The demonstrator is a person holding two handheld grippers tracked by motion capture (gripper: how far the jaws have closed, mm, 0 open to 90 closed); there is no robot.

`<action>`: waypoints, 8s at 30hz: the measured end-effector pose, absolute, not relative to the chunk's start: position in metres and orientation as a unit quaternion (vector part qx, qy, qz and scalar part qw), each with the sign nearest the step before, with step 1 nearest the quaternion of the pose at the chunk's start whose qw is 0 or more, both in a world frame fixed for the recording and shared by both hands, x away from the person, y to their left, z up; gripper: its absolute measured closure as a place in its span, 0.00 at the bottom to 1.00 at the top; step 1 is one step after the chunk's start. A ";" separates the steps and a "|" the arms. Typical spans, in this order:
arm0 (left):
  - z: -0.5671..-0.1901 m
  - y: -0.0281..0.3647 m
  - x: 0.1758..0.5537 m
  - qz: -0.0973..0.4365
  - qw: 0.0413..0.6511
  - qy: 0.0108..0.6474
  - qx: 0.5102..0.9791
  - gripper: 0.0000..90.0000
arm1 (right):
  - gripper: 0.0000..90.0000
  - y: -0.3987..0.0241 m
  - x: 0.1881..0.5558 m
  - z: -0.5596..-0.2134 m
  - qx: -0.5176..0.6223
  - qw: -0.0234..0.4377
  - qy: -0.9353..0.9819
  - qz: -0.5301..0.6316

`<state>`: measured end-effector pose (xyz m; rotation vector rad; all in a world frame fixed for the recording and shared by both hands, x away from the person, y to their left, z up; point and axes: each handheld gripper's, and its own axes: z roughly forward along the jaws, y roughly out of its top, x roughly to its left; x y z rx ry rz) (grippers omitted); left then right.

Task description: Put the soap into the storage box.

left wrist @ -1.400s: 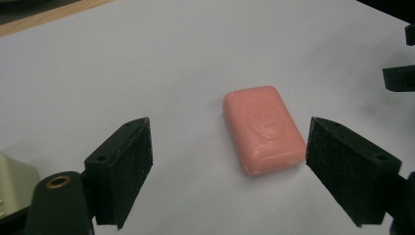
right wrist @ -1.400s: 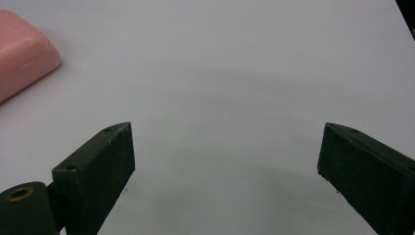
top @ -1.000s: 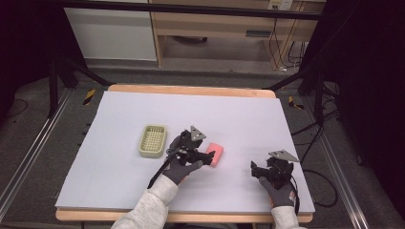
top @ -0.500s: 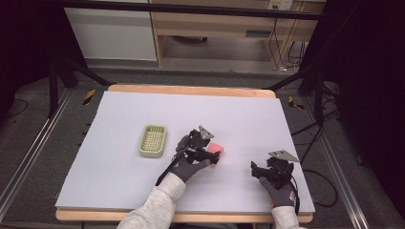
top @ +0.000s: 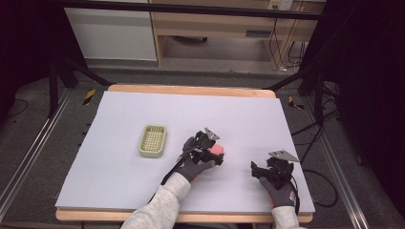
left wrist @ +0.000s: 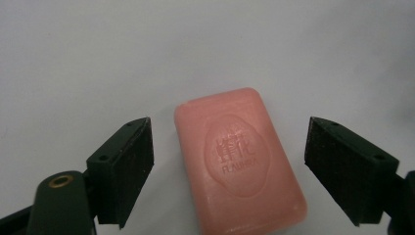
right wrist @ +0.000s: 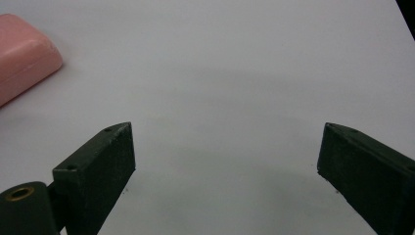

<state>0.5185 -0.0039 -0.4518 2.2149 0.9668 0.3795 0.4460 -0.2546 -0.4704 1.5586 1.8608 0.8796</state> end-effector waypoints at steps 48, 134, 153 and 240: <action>-0.465 -0.012 0.520 0.142 0.304 0.402 0.852 0.42 | 0.08 -0.257 0.447 -0.472 0.581 0.270 0.698 0.320; -0.398 0.164 0.508 0.190 0.352 0.487 0.776 0.42 | 0.08 -0.256 0.447 -0.471 0.576 0.283 0.697 0.319; -0.403 0.178 0.530 0.192 0.335 0.510 0.769 0.42 | 0.08 -0.255 0.447 -0.471 0.577 0.282 0.697 0.318; -0.444 0.190 0.546 0.180 0.317 0.527 0.767 0.32 | 0.08 -0.253 0.447 -0.472 0.577 0.280 0.700 0.315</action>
